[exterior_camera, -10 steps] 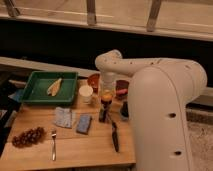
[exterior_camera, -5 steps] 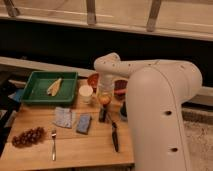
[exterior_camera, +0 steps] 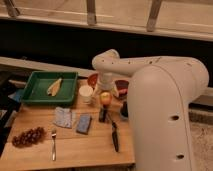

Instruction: Place apple in metal cup

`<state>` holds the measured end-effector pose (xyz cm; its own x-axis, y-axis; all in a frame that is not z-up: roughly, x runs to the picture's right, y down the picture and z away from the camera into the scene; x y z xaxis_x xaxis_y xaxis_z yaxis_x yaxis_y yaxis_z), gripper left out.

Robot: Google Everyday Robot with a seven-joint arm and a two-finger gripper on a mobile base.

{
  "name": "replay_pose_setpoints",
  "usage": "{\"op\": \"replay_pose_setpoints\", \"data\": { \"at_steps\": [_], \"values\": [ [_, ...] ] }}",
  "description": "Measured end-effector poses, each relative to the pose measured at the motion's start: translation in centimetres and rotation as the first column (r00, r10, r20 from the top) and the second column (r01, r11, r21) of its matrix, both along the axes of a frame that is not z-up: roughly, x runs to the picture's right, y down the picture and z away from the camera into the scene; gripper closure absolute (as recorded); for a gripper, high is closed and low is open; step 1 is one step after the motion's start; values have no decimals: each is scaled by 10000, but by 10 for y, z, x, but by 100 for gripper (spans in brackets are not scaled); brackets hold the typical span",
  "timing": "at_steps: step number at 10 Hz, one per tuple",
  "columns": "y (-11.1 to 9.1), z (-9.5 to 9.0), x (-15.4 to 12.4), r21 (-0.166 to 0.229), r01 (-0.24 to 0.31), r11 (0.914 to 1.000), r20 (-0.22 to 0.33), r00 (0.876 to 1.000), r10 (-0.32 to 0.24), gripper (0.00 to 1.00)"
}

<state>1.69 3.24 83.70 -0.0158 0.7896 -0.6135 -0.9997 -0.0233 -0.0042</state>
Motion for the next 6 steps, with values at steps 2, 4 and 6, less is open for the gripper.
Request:
{"op": "replay_pose_setpoints", "data": {
  "at_steps": [2, 4, 6],
  "values": [
    [-10, -9, -2, 343, 122, 9993, 9, 9999, -122, 20],
    [-27, -24, -6, 844, 292, 9960, 107, 9995, -302, 20],
    [-39, -36, -14, 1155, 407, 9925, 250, 9987, -439, 20]
  ]
}}
